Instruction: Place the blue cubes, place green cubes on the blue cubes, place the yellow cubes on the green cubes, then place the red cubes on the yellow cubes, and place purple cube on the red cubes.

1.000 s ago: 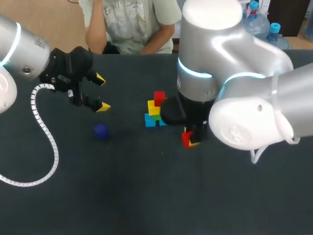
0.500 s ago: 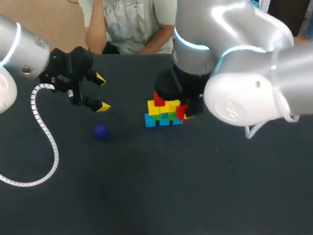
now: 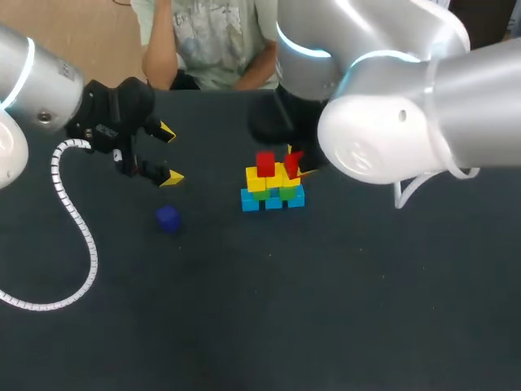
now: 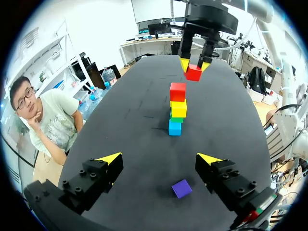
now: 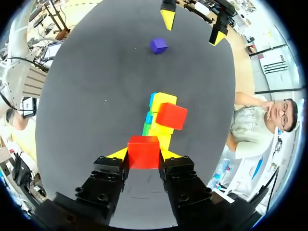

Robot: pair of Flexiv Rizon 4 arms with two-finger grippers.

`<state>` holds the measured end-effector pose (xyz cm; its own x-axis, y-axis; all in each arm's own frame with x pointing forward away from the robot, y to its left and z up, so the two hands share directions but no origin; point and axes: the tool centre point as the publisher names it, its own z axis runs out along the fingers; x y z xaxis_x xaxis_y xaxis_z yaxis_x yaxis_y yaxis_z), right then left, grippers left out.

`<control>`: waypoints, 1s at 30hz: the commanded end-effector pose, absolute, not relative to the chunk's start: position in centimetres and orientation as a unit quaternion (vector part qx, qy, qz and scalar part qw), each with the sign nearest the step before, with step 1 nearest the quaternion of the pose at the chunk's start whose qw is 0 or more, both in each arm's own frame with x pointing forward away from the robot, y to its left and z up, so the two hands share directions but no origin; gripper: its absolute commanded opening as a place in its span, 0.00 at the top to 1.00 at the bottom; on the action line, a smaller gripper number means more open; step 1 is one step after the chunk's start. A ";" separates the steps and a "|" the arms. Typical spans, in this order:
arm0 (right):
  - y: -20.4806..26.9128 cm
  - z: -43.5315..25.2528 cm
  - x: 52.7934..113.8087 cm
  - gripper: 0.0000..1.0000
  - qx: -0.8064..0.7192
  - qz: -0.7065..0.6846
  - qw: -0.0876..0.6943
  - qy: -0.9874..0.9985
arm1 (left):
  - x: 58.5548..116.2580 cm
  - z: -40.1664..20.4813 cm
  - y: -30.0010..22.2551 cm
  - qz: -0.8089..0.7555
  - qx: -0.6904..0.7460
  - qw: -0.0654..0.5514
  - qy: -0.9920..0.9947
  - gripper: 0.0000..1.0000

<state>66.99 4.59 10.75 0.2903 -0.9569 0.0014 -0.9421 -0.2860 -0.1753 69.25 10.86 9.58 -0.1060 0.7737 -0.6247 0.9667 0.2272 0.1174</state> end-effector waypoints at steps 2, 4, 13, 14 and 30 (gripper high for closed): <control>5.1 10.4 68.1 1.00 -0.801 -0.040 0.073 0.593 | 69.3 9.5 11.0 -0.164 0.600 0.297 0.724 0.00; 5.4 10.5 68.3 1.00 -0.801 -0.039 0.076 0.592 | 69.3 9.5 11.0 -0.164 0.600 0.297 0.724 0.00; 6.0 10.5 68.7 1.00 -0.803 -0.030 0.072 0.591 | 69.3 9.5 11.0 -0.164 0.600 0.297 0.724 0.00; 6.0 10.4 68.7 1.00 -0.803 -0.029 0.072 0.591 | 69.3 9.5 11.0 -0.164 0.600 0.297 0.724 0.00; 5.8 10.5 68.7 1.00 -0.797 -0.013 0.068 0.600 | 69.3 9.5 11.0 -0.164 0.600 0.297 0.724 0.00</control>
<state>68.67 5.82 10.47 0.2802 -0.9580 -0.0606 -0.9543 -0.2712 -0.1257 69.25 10.86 9.58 -0.1060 0.7737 -0.6247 0.9667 0.2272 0.1174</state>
